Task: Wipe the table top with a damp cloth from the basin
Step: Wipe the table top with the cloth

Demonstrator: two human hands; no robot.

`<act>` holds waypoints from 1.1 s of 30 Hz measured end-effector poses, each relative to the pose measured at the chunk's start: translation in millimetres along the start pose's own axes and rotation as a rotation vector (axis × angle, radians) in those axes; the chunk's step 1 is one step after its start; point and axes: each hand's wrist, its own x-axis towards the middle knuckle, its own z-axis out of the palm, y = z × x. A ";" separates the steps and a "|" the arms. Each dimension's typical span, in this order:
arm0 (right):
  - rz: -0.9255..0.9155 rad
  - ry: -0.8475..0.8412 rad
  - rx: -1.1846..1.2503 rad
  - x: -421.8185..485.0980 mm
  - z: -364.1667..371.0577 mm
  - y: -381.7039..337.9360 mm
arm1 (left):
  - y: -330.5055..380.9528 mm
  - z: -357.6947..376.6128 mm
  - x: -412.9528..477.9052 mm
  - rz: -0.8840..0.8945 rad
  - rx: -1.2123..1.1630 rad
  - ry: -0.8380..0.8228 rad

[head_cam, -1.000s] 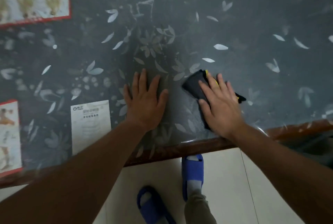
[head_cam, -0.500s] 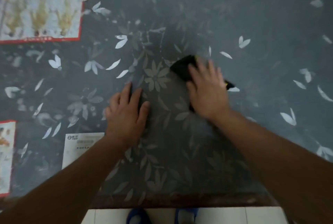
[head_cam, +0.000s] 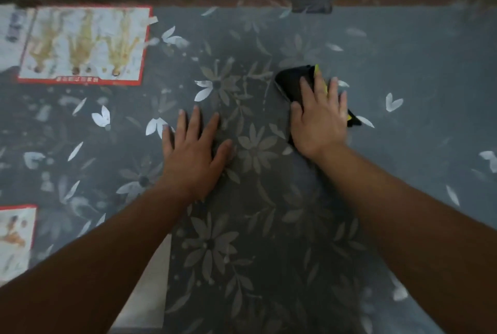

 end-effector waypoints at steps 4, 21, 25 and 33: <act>-0.384 -0.122 -0.052 -60.9 9.5 -20.9 | -1.5 -6.6 33.0 -0.010 -0.026 0.004; 0.163 -0.233 0.319 -44.9 -23.2 -65.9 | -6.4 -13.3 40.8 -0.015 -0.187 -0.098; 0.189 -0.086 0.463 -27.4 -49.4 -52.7 | -7.2 -22.1 44.0 0.030 -0.184 -0.034; -0.231 -0.213 -0.143 -3.3 -56.5 -60.8 | -13.8 -41.1 107.2 0.127 -0.155 0.102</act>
